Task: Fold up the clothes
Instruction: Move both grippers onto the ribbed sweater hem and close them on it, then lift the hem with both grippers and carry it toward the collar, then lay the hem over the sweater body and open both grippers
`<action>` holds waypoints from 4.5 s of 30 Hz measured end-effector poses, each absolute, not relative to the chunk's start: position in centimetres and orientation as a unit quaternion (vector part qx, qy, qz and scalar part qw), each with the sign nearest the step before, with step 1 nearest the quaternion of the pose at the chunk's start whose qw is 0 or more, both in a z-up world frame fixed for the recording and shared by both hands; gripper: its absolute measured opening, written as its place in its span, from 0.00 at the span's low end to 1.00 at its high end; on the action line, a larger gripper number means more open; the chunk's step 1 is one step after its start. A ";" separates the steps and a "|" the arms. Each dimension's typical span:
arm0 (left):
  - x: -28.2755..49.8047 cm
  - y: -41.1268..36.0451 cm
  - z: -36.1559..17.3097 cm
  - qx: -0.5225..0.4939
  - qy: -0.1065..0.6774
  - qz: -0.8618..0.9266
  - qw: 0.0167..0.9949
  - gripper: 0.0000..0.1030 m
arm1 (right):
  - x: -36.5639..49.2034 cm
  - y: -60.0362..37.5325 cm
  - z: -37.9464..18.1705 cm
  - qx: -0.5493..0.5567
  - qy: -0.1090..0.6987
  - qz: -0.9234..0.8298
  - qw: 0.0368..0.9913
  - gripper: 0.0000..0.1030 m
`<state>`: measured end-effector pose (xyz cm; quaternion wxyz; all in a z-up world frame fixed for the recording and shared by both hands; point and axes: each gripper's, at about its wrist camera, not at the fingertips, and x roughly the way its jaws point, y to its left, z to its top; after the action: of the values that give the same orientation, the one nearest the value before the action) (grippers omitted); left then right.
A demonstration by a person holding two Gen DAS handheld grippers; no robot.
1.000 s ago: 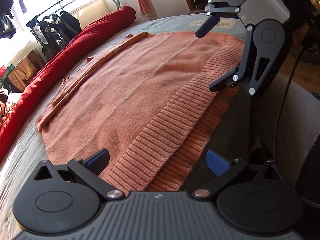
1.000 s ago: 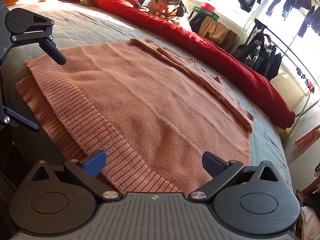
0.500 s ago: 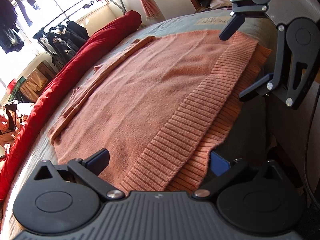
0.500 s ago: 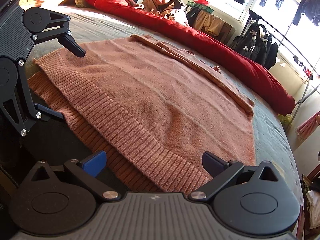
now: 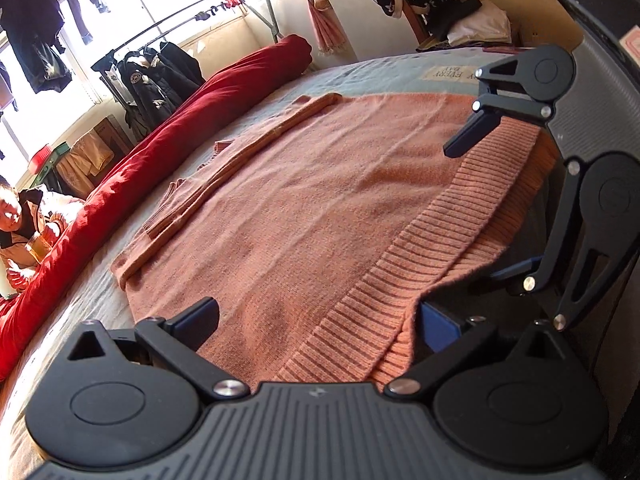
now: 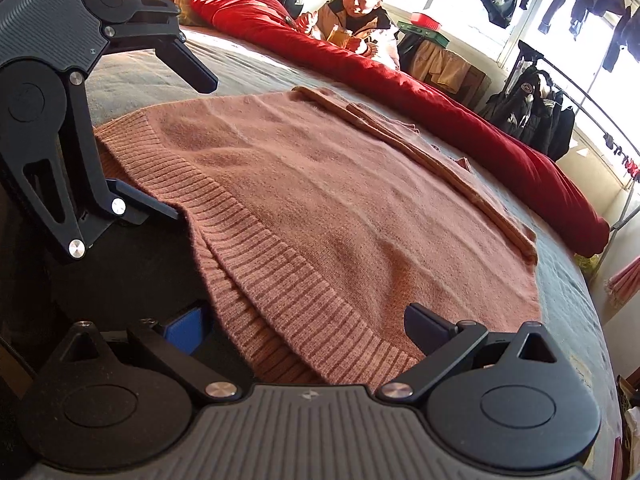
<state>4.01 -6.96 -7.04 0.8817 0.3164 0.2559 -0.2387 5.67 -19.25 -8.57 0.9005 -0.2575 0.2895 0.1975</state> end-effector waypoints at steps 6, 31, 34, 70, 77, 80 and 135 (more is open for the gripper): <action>3.9 -6.7 -7.6 0.310 0.264 -0.243 0.881 0.99 | 6.0 -18.4 -9.2 -0.287 0.259 0.149 0.910 1.00; 3.8 -7.8 -10.1 0.410 0.205 -0.183 0.869 0.99 | 4.8 -19.3 -11.6 -0.442 0.180 0.046 0.877 1.00; 3.6 -7.9 -10.2 0.426 0.200 -0.179 0.864 0.99 | 5.0 -20.1 -12.0 -0.463 0.180 0.024 0.868 1.00; 2.7 -8.4 -13.0 0.557 0.142 -0.079 0.815 1.00 | 6.0 -24.6 -13.3 -0.518 0.162 -0.040 0.839 1.00; 2.5 -7.9 -12.5 0.540 0.139 -0.049 0.829 1.00 | 6.3 -25.1 -13.4 -0.526 0.152 -0.059 0.835 1.00; 2.5 -7.9 -12.4 0.532 0.138 -0.041 0.834 1.00 | 6.5 -25.2 -13.5 -0.523 0.149 -0.066 0.836 1.00; 12.3 -5.2 -6.8 0.435 0.129 0.054 0.890 1.00 | 17.6 -26.8 -9.3 -0.483 0.080 -0.179 0.853 1.00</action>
<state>12.31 -5.22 -6.76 0.8896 0.4346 0.1295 0.0540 17.58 -26.78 -9.31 0.8533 -0.4830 0.0803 -0.1793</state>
